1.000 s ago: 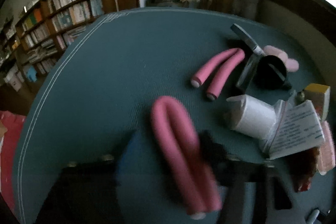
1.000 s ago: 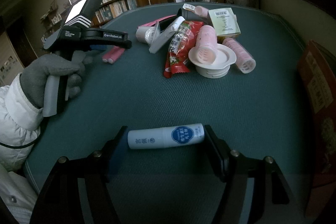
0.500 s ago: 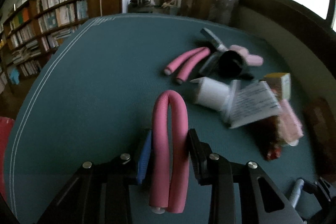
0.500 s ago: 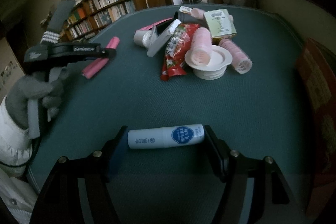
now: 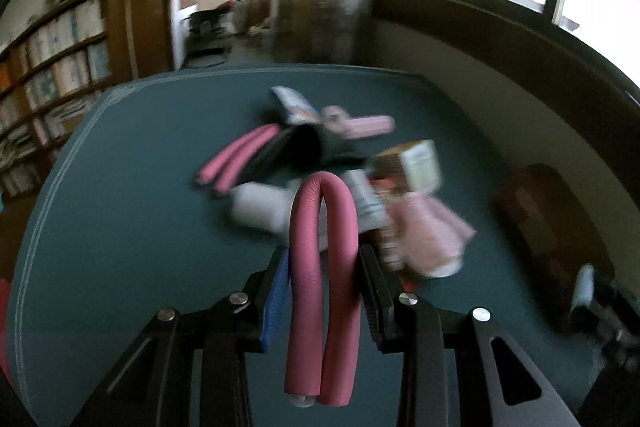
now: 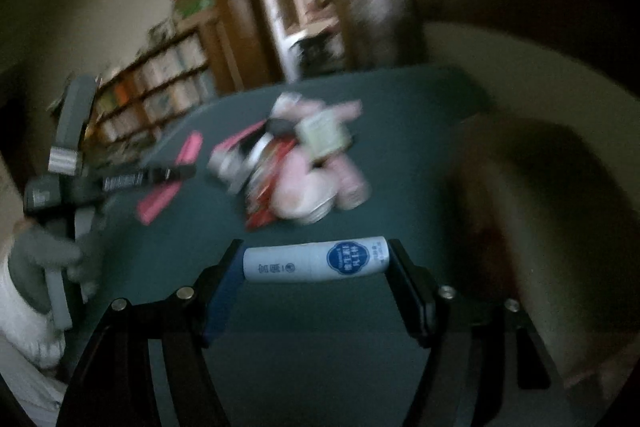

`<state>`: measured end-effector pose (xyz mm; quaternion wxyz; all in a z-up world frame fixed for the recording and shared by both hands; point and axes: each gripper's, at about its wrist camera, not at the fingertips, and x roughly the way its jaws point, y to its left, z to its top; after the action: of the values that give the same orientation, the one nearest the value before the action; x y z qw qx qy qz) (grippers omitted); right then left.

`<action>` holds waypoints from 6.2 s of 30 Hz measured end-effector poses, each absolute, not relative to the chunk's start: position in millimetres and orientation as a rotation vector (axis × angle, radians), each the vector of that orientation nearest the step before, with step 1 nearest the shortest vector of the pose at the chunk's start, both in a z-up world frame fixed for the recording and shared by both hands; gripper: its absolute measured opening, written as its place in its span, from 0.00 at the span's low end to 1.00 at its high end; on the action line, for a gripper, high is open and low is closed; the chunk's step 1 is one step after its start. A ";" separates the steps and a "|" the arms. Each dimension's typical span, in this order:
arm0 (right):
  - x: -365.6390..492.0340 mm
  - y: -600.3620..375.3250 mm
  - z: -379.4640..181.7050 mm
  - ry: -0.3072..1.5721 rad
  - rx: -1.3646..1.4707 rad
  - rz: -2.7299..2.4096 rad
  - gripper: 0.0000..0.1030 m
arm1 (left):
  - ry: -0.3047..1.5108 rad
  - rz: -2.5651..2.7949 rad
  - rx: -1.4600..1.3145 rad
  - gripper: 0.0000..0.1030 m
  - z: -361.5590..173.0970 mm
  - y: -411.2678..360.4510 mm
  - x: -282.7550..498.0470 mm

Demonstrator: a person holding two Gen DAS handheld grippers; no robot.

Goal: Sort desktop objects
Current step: 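Carry the pink curler and white tube into the cardboard box and release both, then return both tools from the box to the cluttered table, then grasp the white tape roll with the left tool while the right tool grasps the pink roller, then carry the tape roll and pink roller into the cardboard box and release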

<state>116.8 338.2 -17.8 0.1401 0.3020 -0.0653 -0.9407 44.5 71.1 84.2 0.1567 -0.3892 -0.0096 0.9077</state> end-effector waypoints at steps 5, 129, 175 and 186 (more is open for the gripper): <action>120.0 391.2 -6.3 -0.239 0.850 -2.894 0.71 | 0.026 2.516 -1.086 0.35 90.7 115.9 49.9; 54.1 259.3 -41.5 -0.087 1.120 -2.630 0.76 | -0.104 2.573 -1.184 0.42 16.1 26.0 -68.3; 31.6 259.7 -27.7 -0.150 1.100 -2.716 0.30 | -0.149 2.547 -1.077 0.42 36.8 24.6 -39.7; 52.8 284.2 -19.5 -0.216 1.066 -2.744 0.30 | -0.055 2.583 -1.010 0.42 54.0 45.7 -20.3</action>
<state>52.8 284.2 -19.5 0.0949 0.3596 -0.0729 -0.9254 -20.3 45.7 54.0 0.1829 -0.3579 -0.0197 0.9154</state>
